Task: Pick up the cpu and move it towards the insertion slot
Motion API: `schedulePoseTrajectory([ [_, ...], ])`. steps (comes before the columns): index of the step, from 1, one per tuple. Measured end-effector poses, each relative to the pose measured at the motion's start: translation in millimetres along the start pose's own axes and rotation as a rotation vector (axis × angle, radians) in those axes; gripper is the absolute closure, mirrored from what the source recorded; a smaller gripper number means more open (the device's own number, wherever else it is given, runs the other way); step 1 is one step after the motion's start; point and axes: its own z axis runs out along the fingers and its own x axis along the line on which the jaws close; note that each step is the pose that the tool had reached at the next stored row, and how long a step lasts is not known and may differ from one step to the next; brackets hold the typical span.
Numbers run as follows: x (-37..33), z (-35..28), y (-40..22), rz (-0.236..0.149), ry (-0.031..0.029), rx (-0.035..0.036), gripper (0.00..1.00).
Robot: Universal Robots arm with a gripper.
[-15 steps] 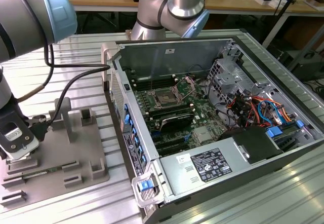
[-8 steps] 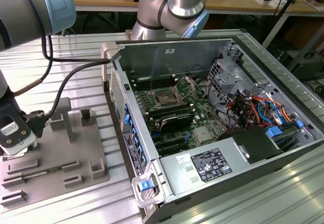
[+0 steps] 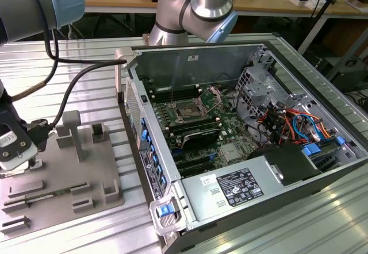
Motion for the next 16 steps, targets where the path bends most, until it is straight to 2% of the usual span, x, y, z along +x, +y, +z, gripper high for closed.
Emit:
schedulePoseTrajectory([
  [6, 0.0, -0.3, 0.0, 0.0, 0.0003, 0.0, 0.45],
  [9, 0.2, -5.2, 0.0, 0.0, 0.0004, 0.0001, 0.45],
  [10, 0.2, -8.5, 0.1, 0.0, 0.0004, 0.0001, 0.45],
  [11, 0.3, -14.2, 0.2, 0.0, 0.0047, -0.0011, 0.45],
  [13, 0.7, -29.4, 0.4, 0.0, 0.0048, -0.0014, 0.45],
  [15, 1.2, -54.9, 0.8, 0.0, 0.0051, -0.0012, 0.45],
  [16, 1.3, -57.9, 0.8, 0.0, 0.0052, -0.0011, 0.45],
])
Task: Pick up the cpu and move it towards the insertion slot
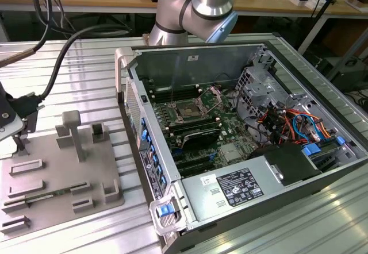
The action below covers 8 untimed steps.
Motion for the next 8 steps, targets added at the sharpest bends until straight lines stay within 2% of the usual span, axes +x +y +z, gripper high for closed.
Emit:
schedulePoseTrajectory([
  [2, 0.0, -2.0, 0.0, 0.0, 0.0001, 0.0, 0.45],
  [6, 0.2, -13.4, 0.2, 0.0, 0.0007, 0.0, 0.45],
  [8, 0.2, -16.9, 0.3, 0.0, 0.0008, 0.0, 0.45],
])
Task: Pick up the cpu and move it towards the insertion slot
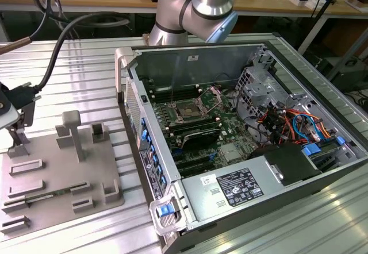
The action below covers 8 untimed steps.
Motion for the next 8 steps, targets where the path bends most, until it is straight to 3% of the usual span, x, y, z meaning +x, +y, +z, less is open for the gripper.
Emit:
schedulePoseTrajectory([
  [8, 0.2, -16.6, 0.3, 0.0, 0.002, 0.0, 0.45],
])
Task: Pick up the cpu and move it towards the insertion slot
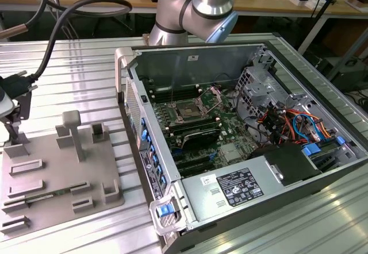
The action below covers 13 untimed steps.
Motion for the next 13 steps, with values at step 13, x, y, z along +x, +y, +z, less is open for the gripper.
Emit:
schedulePoseTrajectory([
  [13, 0.2, -16.4, 0.3, 0.0, 0.0025, -0.0001, 0.45],
])
